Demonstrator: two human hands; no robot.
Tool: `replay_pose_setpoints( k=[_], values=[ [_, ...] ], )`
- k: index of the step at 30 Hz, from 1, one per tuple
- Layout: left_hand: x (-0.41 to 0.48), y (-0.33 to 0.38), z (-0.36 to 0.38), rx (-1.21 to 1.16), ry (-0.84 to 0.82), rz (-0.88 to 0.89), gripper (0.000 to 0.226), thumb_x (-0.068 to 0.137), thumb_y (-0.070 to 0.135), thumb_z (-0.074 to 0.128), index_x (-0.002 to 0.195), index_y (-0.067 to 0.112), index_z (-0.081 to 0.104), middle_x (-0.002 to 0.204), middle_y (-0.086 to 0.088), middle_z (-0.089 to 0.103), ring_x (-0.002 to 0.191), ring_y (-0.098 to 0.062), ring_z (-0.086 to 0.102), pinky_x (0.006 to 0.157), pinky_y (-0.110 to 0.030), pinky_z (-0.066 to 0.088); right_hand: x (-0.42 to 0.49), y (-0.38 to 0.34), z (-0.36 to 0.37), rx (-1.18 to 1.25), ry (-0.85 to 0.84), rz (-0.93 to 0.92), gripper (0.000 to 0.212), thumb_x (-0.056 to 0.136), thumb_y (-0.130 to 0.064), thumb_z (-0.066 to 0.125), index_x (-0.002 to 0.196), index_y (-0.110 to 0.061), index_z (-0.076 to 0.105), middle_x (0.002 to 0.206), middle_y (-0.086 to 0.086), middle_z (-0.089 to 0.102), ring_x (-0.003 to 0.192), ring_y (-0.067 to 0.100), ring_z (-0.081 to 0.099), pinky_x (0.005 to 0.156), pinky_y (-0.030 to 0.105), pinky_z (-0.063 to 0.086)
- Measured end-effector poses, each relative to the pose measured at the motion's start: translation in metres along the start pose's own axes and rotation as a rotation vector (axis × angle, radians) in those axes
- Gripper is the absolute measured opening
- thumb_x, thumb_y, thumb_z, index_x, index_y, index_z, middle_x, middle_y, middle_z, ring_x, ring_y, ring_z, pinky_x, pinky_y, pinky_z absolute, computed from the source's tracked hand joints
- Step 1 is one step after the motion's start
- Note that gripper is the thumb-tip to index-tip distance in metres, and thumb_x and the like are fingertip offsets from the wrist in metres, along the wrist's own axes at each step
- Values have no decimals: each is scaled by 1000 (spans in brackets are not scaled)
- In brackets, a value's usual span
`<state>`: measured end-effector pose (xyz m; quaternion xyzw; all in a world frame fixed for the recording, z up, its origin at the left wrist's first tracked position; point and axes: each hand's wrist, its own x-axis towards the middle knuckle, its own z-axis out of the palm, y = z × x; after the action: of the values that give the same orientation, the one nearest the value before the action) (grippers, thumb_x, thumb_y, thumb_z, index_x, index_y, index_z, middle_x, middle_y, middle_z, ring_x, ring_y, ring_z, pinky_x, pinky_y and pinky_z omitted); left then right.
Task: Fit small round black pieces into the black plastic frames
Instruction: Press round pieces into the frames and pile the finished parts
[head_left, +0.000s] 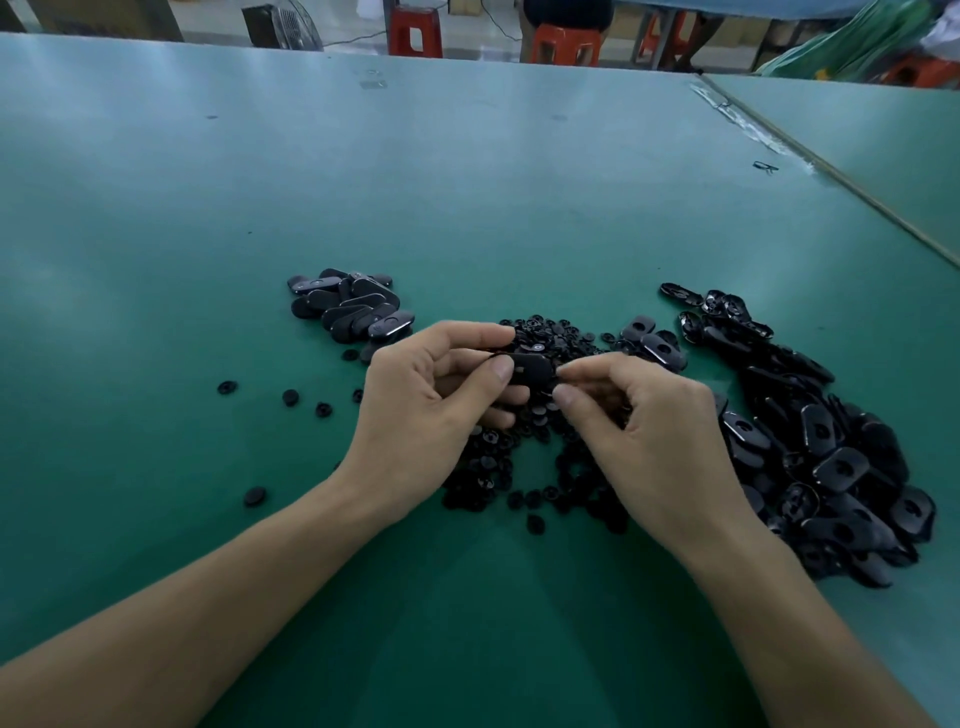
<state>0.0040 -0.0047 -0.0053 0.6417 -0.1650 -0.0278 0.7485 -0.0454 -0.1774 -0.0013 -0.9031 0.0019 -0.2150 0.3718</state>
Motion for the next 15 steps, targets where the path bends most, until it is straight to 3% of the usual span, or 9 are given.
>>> replay_pose_setpoints(
  k=[2,6,15],
  values=[
    [1,-1,0,-9,24,-7,17,93,-3,64,99,11,71,82,-9,76,75,-21,76,62,-23,59,-1,0,1,-178,-88,-48,17,90,-33,71,106,-26,75,94,-13,64,95,9,56,84,26,47],
    [0,-3,-1,-12,26,-13,17,92,-6,66,97,9,72,81,-6,77,75,-21,76,62,-22,58,-2,-2,2,-278,-161,-59,18,92,-38,68,106,-29,75,92,-14,55,97,6,45,81,21,33],
    [1,-4,-1,32,27,-11,20,90,-6,68,95,12,73,79,-4,76,76,-22,76,62,-24,59,-3,-15,8,-366,-179,9,21,89,-42,64,102,-28,70,94,-10,51,98,12,47,80,27,38]
  ],
)
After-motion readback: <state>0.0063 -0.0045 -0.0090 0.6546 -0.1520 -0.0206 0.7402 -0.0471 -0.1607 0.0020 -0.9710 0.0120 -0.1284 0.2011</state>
